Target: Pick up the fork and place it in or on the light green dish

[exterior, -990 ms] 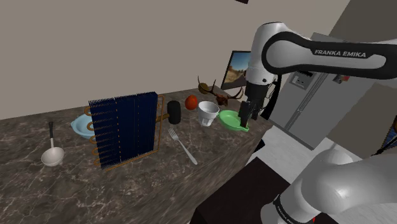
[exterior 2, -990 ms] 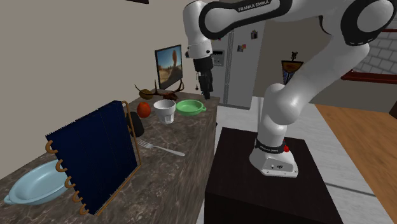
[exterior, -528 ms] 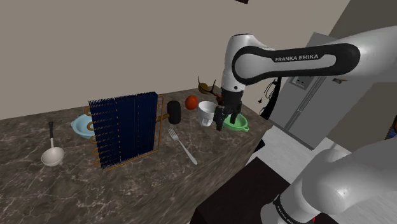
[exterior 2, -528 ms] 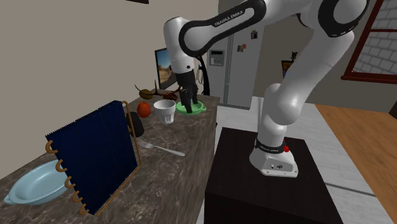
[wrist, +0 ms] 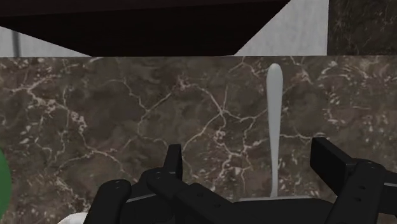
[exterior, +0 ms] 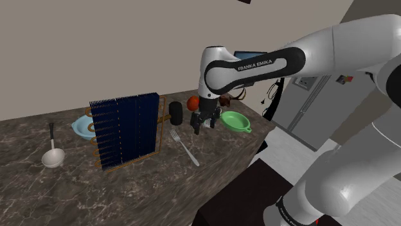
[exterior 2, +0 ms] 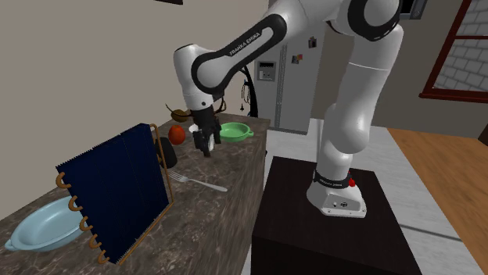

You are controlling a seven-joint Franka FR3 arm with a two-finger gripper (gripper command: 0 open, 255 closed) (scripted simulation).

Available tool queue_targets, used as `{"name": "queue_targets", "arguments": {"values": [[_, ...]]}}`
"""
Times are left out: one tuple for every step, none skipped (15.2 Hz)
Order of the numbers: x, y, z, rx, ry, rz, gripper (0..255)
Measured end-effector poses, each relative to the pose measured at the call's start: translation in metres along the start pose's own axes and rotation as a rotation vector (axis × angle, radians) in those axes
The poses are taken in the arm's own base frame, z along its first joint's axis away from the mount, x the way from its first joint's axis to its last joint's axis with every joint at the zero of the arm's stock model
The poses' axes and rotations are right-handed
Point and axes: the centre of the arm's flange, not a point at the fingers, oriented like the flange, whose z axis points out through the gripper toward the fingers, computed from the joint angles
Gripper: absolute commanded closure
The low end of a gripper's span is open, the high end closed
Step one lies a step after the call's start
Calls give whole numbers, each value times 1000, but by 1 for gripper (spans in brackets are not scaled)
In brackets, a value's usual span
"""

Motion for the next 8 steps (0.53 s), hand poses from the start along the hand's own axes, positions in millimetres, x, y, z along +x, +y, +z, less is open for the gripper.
{"name": "queue_targets", "arguments": {"values": [[8, -6, 5, 0, 1, 5, 0], [16, -11, 12, 1, 3, 11, 0], [26, -19, 18, 1, 5, 15, 0], [37, -24, 24, 2, 7, 20, 0], [48, -31, 33, 2, 9, 25, 0], [58, -35, 37, 2, 10, 31, 0], [67, -40, 41, 3, 12, 36, 0], [80, -46, 47, 4, 15, 41, 0]]}}
